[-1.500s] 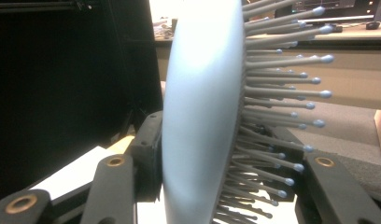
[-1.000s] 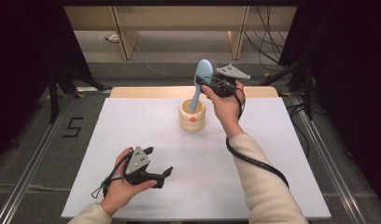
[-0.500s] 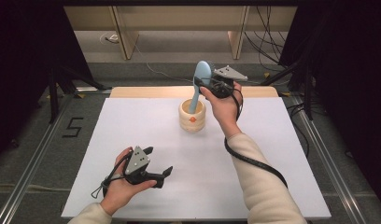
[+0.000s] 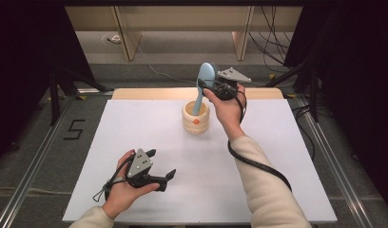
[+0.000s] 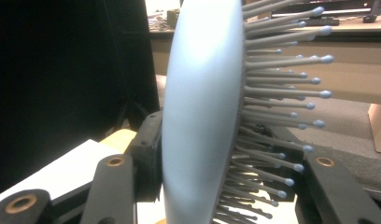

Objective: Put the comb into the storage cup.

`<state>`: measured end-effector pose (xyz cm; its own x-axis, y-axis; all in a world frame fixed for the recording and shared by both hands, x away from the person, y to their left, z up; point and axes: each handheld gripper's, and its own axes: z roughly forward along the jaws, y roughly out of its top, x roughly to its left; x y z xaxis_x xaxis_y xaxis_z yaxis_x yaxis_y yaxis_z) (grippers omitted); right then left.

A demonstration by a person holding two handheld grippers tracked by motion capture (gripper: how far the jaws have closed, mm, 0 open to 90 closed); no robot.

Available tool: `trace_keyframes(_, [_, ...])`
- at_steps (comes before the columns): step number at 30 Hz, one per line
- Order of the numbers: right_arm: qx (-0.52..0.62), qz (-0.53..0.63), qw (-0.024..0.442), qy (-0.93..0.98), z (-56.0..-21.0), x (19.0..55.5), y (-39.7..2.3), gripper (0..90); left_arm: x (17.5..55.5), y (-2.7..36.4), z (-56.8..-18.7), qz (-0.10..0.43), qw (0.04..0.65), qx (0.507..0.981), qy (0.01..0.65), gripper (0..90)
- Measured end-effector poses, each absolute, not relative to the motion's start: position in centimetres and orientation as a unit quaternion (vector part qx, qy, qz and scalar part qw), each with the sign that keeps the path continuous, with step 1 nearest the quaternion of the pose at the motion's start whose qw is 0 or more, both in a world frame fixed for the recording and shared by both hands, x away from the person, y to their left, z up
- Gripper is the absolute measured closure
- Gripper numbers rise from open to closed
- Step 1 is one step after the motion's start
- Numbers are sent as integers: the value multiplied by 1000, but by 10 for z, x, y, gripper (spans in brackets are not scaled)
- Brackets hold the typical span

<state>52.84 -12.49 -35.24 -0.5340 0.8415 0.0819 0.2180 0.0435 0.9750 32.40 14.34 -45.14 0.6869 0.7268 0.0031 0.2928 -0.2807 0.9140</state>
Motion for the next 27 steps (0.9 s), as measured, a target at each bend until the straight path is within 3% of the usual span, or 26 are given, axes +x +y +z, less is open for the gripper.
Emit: trace_keyframes(27, [400, 559, 272, 673, -361, 531, -121, 498, 324, 143, -451, 217, 500, 770, 330, 48])
